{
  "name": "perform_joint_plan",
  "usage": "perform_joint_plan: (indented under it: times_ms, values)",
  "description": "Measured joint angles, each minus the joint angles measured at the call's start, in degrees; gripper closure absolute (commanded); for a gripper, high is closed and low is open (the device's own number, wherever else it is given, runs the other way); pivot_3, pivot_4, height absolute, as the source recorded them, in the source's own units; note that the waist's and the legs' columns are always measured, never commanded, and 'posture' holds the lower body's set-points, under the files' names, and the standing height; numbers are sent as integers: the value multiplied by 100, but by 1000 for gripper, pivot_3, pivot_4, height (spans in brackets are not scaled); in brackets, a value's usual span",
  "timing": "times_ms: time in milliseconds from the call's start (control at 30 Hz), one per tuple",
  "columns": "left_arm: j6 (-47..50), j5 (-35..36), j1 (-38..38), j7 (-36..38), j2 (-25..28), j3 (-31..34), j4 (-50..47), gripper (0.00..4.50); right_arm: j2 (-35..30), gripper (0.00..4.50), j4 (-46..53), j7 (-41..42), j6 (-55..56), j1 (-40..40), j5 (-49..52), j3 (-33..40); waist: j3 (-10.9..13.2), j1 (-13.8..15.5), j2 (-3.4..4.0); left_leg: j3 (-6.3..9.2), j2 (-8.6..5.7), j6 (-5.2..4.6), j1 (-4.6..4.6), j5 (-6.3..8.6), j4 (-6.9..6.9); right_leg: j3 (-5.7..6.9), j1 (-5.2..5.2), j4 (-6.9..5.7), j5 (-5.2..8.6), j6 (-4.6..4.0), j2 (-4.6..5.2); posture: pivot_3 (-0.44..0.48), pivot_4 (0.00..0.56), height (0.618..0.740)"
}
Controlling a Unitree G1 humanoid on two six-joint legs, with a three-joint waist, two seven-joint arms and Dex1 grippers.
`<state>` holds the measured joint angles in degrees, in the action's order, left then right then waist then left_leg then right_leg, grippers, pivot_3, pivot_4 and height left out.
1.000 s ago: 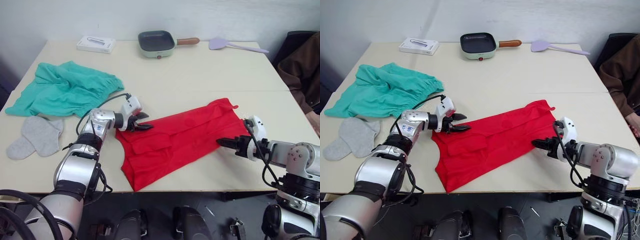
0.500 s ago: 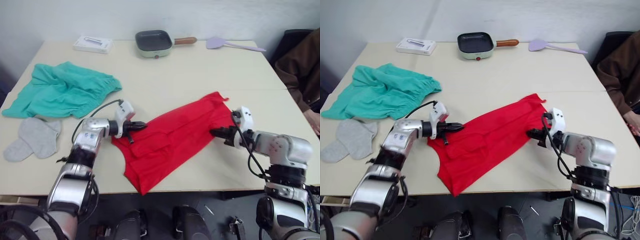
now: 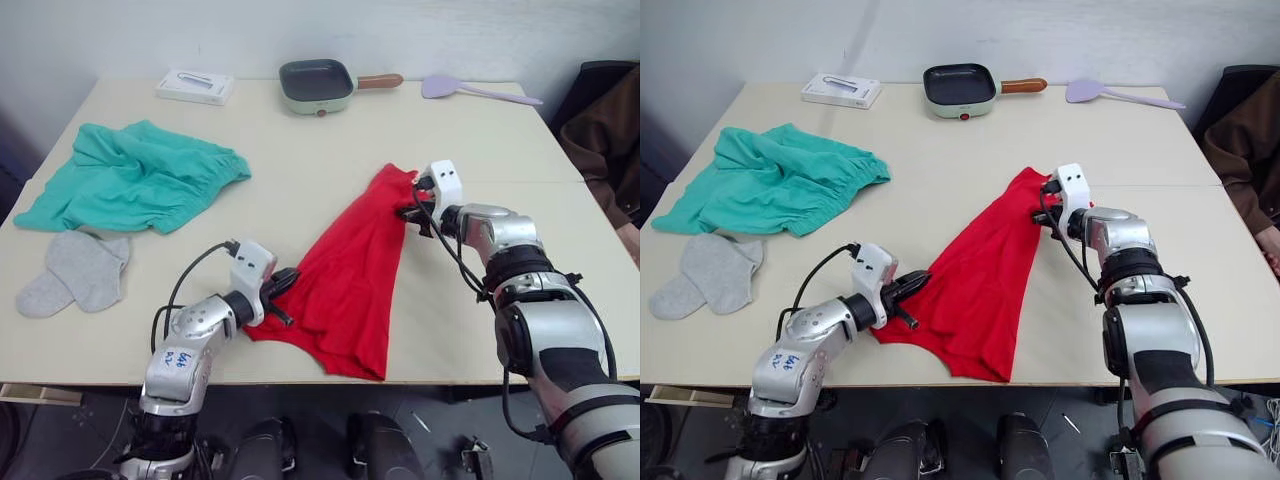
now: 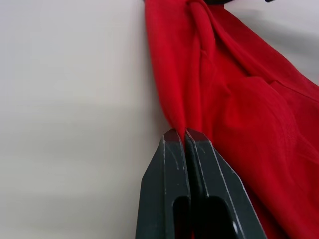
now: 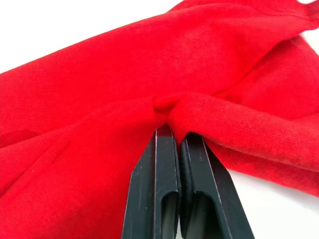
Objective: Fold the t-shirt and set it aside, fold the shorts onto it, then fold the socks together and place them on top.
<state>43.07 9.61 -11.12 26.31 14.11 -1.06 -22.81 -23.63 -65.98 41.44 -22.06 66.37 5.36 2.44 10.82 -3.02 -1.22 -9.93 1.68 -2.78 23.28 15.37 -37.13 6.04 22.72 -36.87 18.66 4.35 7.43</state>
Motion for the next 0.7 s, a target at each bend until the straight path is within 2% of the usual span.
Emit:
perform_joint_plan:
  times_ms: [67,200,333,433,600,700]
  values:
    - [113,109,-20,65,106,0,-3,3600,-64,3876,-10,223,-71,18,-2,7,0,0,0,2,2,3,0,-2,1,2,0,3,0,0,0,0,150,740]
    - [253,477,-674,622,781,210,360,2382,-529,2540,581,1235,-772,-160,42,-126,2,45,4,12,1,9,3,-6,1,10,2,1,0,0,2,0,150,740]
    - [-163,641,-1676,1408,1377,240,1464,1127,-1182,1132,2753,2163,-2398,-1193,537,-239,2,138,5,19,2,18,3,2,5,14,-1,14,0,-1,1,0,150,740]
    - [-539,570,-2483,1706,1282,46,2703,232,-1537,90,4531,2232,-3689,-2188,1083,-116,2,200,5,28,0,14,14,5,2,22,0,22,0,-1,3,0,150,740]
    - [-1668,187,-3833,2015,681,-417,5019,215,-1483,34,7061,1651,-5350,-3694,1988,733,2,280,5,22,-3,4,18,16,1,24,0,38,-1,1,3,0,150,740]
    - [-2214,-12,-4231,2167,339,-597,6072,215,-1198,34,7989,1294,-5931,-4350,2335,985,3,286,4,16,1,5,19,23,0,23,4,41,0,0,-2,0,150,740]
